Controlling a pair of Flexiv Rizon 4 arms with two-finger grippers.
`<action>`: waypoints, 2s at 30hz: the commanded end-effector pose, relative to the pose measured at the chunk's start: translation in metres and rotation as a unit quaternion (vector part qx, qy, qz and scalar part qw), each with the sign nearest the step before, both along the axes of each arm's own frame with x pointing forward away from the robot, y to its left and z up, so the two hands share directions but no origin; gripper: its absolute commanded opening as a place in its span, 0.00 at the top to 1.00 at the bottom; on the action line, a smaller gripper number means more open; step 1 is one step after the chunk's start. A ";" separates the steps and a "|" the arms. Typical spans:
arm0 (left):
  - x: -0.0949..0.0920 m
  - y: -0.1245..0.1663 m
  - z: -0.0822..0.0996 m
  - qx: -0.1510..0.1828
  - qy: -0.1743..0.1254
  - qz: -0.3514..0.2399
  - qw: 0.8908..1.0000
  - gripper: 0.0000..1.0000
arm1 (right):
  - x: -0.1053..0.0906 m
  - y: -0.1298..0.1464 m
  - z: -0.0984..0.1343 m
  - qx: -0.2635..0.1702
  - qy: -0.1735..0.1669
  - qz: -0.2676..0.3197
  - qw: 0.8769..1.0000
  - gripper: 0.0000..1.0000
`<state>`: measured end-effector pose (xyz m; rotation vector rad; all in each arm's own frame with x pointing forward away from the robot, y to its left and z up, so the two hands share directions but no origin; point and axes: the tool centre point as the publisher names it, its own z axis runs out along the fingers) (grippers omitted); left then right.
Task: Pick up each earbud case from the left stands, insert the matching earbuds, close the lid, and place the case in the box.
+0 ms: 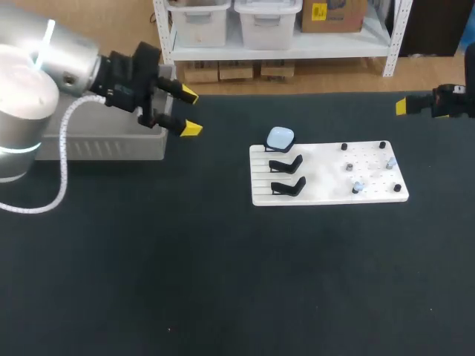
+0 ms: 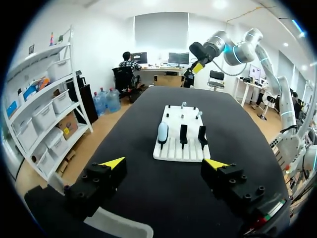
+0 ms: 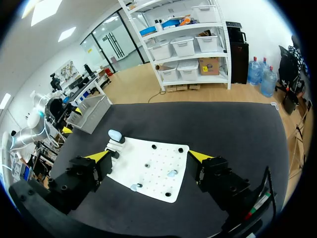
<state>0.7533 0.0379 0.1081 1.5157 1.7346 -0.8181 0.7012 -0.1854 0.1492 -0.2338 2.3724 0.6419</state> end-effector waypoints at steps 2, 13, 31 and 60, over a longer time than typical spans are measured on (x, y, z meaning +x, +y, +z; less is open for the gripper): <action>0.000 -0.013 -0.012 -0.010 0.002 0.001 1.000 0.00 | 0.000 0.000 0.000 0.000 0.000 0.000 1.000 0.00; -0.015 -0.030 -0.023 -0.019 0.008 0.008 1.000 0.00 | 0.000 0.000 0.000 0.000 0.000 0.000 1.000 0.00; -0.010 -0.061 -0.040 -0.033 0.017 -0.012 0.999 0.00 | 0.000 0.000 0.000 0.000 0.000 0.000 1.000 0.00; -0.005 -0.095 -0.060 -0.036 0.030 -0.036 0.998 0.30 | 0.000 0.000 0.000 0.000 0.000 0.000 1.000 0.00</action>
